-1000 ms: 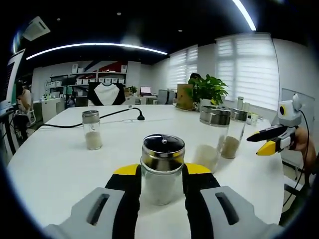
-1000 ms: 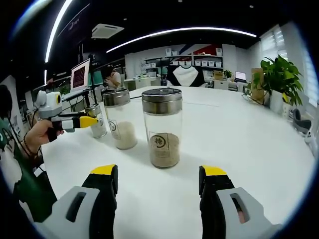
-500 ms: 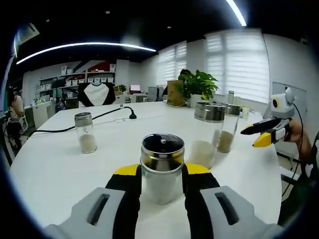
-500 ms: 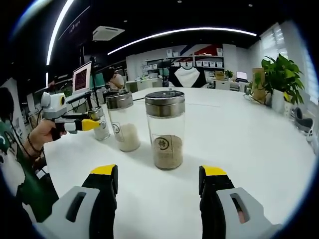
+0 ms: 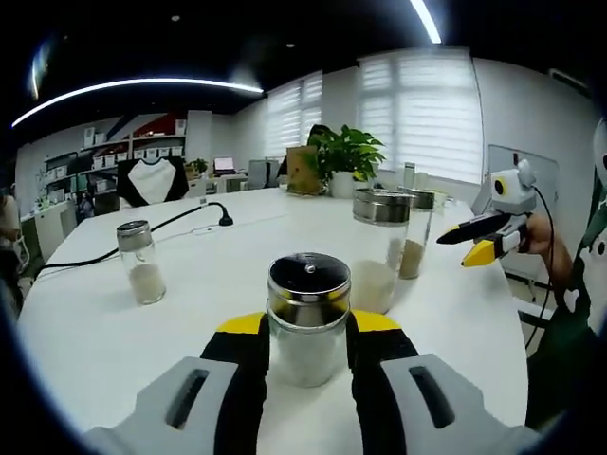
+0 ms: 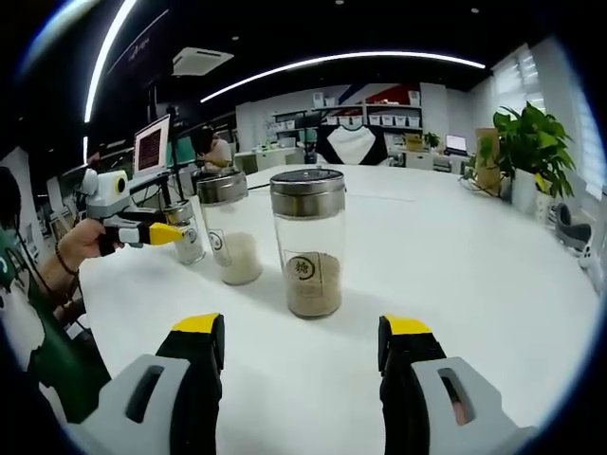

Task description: Rotate the seasoning bottle until the label or dispensing opening points toward the visible target arrow and the bottle remains upright within the marked orientation range

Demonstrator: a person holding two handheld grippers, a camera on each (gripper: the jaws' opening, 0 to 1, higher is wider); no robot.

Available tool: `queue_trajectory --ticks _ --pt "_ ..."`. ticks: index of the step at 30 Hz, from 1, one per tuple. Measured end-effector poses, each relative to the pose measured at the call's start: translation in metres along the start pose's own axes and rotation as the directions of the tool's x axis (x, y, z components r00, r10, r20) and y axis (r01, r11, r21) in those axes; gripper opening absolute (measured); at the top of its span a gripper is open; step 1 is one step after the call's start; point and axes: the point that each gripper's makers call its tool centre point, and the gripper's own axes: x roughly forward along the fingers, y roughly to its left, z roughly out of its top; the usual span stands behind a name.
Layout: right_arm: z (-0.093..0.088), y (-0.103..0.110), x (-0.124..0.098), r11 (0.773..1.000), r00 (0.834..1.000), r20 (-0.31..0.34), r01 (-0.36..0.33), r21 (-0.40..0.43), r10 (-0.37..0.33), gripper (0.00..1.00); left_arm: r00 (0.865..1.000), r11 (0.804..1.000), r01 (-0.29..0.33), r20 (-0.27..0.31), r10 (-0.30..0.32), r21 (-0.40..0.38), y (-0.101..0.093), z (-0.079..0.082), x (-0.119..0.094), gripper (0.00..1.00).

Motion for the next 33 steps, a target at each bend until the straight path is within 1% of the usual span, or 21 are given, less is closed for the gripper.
queue_trajectory --ticks 5,12,19,21,24,33 --pt "0.0006 0.0001 -0.0017 1.0 1.0 -0.001 0.005 -0.005 -0.005 0.67 0.999 0.999 0.046 -0.021 -0.045 0.018 0.0001 0.0003 0.0014 0.33" --pt "-0.0004 0.0 -0.0032 1.0 1.0 -0.002 0.012 -0.002 -0.012 0.67 0.992 0.993 0.115 -0.049 -0.113 0.039 0.0004 -0.0008 0.0016 0.33" --pt "0.0016 0.0011 -0.0025 1.0 1.0 0.0 0.008 -0.008 -0.008 0.67 0.979 0.979 0.195 -0.07 -0.191 0.063 -0.0002 -0.0017 0.0019 0.33" --pt "0.002 0.0011 -0.0024 1.0 1.0 0.0 0.008 -0.01 -0.008 0.67 0.976 0.976 0.208 -0.075 -0.202 0.07 -0.0002 -0.0017 0.002 0.33" --pt "0.0021 0.001 -0.0025 1.0 1.0 -0.001 0.009 -0.009 -0.009 0.67 0.968 0.967 0.243 -0.083 -0.236 0.078 -0.0007 -0.0019 0.0019 0.33" --pt "0.0025 0.0 -0.0029 1.0 1.0 -0.002 0.011 -0.011 -0.011 0.67 0.949 0.947 0.307 -0.102 -0.297 0.098 -0.0015 -0.0022 0.002 0.33"
